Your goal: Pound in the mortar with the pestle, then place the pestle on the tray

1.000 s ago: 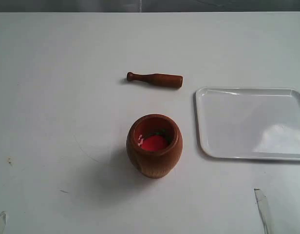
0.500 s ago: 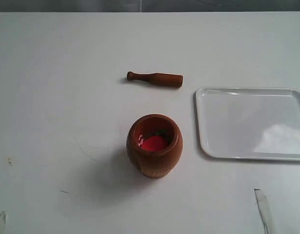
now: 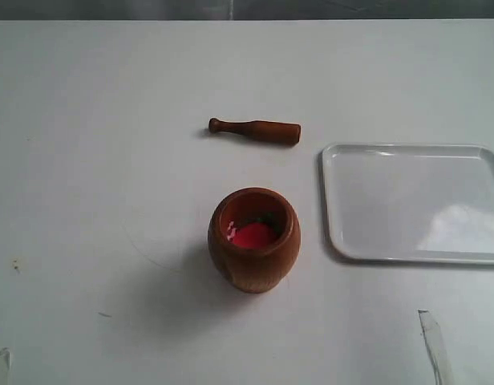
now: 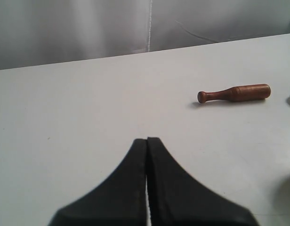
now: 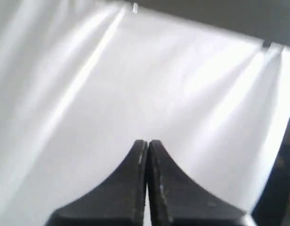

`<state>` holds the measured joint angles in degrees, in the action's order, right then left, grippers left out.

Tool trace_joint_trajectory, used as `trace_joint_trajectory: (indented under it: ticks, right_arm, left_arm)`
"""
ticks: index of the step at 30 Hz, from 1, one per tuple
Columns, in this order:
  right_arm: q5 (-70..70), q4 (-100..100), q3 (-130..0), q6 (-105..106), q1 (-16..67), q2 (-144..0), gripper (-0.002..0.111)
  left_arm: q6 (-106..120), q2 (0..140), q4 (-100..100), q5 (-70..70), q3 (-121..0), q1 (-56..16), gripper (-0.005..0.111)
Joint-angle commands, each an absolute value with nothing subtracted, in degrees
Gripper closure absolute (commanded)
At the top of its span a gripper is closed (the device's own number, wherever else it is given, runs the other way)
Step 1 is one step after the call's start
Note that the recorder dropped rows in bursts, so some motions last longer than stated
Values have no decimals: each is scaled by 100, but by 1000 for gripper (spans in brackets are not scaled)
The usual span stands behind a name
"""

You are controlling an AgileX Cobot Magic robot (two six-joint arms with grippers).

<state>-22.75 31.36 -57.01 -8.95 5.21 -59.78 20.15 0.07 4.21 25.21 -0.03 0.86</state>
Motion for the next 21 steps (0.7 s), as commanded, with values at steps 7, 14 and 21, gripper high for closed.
trace_joint_trajectory:
  ticks: [7, 14, 21]
  right_arm:
    - [4206, 3267, -8615, 1724, 1411, -9397, 108]
    - [6134, -818, -9506, 5646, 1820, -10812, 108]
    - [6661, -1701, -10262, 6493, 2731, -11789, 108]
  left_arm:
    - [1968, 0, 379, 2503, 0, 42, 107]
    - [1968, 0, 379, 2503, 0, 42, 107]
    - [1968, 0, 379, 2503, 0, 42, 107]
